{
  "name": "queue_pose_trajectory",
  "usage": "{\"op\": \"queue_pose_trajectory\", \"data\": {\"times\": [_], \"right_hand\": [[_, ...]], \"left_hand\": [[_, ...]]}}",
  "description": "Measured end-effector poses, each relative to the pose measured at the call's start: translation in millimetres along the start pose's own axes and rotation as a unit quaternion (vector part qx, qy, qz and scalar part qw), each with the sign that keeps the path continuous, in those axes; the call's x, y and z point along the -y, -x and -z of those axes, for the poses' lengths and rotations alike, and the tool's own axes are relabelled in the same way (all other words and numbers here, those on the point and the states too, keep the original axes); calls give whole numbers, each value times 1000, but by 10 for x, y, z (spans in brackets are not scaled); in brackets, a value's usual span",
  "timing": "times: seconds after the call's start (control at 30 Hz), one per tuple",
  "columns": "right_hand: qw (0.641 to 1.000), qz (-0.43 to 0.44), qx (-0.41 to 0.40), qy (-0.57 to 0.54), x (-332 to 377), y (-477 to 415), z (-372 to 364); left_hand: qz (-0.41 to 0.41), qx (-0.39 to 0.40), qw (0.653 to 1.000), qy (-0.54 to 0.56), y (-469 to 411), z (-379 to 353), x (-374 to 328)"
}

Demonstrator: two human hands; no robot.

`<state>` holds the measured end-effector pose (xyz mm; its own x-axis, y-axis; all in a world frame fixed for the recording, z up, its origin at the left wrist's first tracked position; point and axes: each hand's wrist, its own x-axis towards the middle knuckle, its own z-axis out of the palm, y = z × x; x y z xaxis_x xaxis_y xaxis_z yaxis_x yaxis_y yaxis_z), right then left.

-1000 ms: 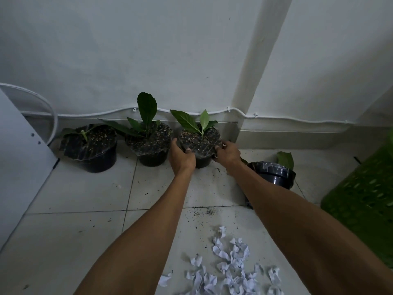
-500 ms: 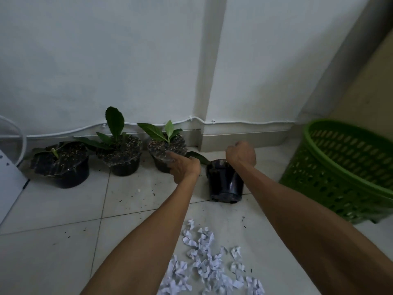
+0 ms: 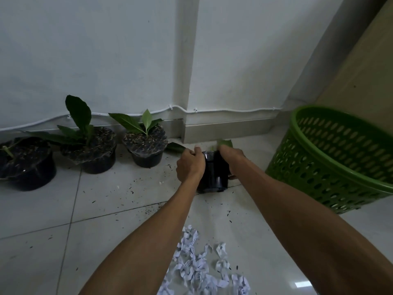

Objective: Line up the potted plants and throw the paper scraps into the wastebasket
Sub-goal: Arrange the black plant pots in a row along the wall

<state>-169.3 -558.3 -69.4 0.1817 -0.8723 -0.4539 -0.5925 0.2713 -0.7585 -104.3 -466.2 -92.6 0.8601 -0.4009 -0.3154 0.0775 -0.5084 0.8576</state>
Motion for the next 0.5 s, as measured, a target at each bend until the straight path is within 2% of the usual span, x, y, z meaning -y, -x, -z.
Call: {"op": "queue_pose_trajectory", "data": {"times": [0.13, 0.3, 0.5], "right_hand": [[998, 18, -61, -22, 61, -15, 13], [991, 54, -82, -88, -7, -179, -45], [981, 50, -109, -154, -150, -418, -80]], "left_hand": [[-33, -33, 998, 45, -19, -49, -51], [-111, -7, 989, 97, -150, -106, -35], [-180, 36, 973, 139, -373, -273, 89]]}}
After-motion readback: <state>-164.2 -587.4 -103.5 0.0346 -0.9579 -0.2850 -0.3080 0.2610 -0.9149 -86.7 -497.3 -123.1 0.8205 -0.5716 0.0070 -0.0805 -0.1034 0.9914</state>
